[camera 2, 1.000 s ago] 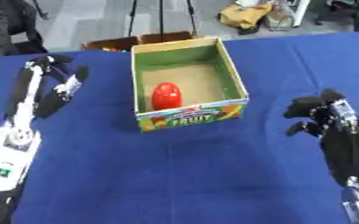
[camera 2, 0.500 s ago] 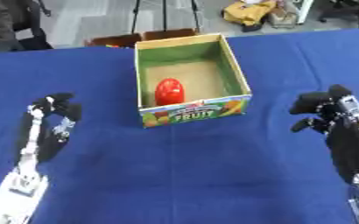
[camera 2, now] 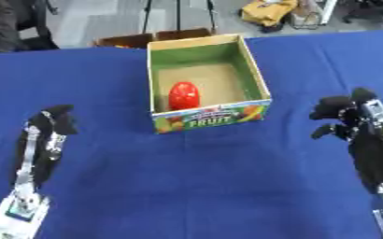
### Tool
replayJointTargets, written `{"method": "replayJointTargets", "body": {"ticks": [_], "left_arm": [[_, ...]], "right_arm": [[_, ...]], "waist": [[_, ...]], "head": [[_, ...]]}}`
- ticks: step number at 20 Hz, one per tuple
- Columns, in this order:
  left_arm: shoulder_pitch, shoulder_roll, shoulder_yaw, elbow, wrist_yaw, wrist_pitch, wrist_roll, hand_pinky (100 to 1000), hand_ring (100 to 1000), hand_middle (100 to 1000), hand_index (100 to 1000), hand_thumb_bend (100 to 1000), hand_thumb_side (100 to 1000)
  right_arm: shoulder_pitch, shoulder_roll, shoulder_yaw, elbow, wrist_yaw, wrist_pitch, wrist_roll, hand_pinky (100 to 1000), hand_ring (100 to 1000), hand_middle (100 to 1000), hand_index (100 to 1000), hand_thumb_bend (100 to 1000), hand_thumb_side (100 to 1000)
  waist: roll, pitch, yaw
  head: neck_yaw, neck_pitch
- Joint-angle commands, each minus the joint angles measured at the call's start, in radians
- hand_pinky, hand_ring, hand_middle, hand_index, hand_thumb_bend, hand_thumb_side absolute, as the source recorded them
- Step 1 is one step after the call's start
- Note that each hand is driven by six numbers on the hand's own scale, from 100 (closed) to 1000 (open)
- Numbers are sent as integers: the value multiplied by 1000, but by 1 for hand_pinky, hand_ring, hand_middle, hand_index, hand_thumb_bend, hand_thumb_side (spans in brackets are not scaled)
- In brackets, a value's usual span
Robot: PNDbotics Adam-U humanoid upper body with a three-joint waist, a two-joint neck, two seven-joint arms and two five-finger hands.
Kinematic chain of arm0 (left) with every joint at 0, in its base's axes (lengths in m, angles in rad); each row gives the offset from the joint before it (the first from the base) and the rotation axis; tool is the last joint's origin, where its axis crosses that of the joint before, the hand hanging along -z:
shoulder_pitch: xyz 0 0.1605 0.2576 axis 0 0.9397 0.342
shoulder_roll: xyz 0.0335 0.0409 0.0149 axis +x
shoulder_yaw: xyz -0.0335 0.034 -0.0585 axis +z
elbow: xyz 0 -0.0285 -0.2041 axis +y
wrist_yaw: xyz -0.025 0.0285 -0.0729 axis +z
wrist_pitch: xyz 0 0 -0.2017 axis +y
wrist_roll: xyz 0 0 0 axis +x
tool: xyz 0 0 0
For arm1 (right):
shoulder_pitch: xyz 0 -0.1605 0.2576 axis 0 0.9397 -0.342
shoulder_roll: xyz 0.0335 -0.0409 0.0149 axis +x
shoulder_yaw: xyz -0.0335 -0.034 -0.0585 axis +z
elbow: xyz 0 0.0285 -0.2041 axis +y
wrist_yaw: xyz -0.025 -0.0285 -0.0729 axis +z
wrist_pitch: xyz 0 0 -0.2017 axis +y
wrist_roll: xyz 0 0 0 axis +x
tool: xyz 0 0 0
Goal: Pick up objects on the table and place them in the box.
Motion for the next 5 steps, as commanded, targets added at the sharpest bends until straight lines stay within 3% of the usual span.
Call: {"method": "replayJointTargets", "body": {"ticks": [1, 5], "left_arm": [[-4, 29, 2, -25, 56, -11, -11, 720, 475, 517, 739, 665, 919], [-5, 41, 7, -31, 124, -18, -27, 720, 475, 517, 739, 664, 919]], "right_arm": [[-5, -10, -4, -17, 5, -1, 0, 467, 649, 592, 674, 100, 967], [-5, -10, -4, -17, 5, -1, -1, 467, 649, 592, 674, 100, 969]], "waist": [[-4, -14, 1], [-5, -13, 1]], "head": [[3, 4], [2, 4]]}}
